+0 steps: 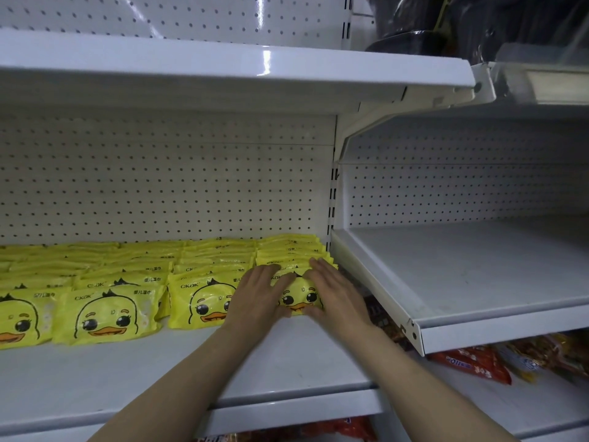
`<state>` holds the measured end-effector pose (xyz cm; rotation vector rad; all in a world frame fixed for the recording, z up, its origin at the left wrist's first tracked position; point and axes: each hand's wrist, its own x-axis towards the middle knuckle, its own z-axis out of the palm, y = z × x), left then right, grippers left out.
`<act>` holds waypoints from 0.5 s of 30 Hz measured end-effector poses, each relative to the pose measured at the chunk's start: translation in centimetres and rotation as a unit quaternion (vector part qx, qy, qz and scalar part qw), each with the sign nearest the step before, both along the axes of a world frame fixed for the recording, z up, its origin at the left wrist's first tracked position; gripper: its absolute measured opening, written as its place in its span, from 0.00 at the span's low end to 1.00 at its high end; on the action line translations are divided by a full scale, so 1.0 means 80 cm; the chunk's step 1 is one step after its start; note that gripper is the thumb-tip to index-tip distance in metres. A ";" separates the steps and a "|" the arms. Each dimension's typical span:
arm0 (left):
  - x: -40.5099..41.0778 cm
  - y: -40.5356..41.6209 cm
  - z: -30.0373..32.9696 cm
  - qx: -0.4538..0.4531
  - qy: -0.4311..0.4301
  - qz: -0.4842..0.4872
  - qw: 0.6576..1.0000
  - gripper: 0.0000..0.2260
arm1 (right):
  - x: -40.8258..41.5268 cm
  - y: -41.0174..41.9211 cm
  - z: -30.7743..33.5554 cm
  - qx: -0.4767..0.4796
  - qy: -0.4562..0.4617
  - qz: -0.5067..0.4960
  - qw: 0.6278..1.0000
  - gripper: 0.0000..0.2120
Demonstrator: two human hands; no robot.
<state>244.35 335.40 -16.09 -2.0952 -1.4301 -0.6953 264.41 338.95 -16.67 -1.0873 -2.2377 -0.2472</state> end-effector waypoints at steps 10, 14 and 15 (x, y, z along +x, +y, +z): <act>-0.012 -0.006 0.001 -0.011 -0.020 -0.028 0.999 0.36 | 0.004 -0.005 0.005 -0.066 0.061 -0.003 0.996 0.37; -0.019 -0.011 0.001 -0.015 -0.039 0.008 0.999 0.35 | 0.002 -0.004 0.012 -0.133 0.090 -0.012 0.987 0.35; -0.018 -0.012 0.001 -0.022 -0.040 0.014 0.999 0.36 | 0.000 -0.003 0.014 -0.152 0.100 -0.018 0.983 0.35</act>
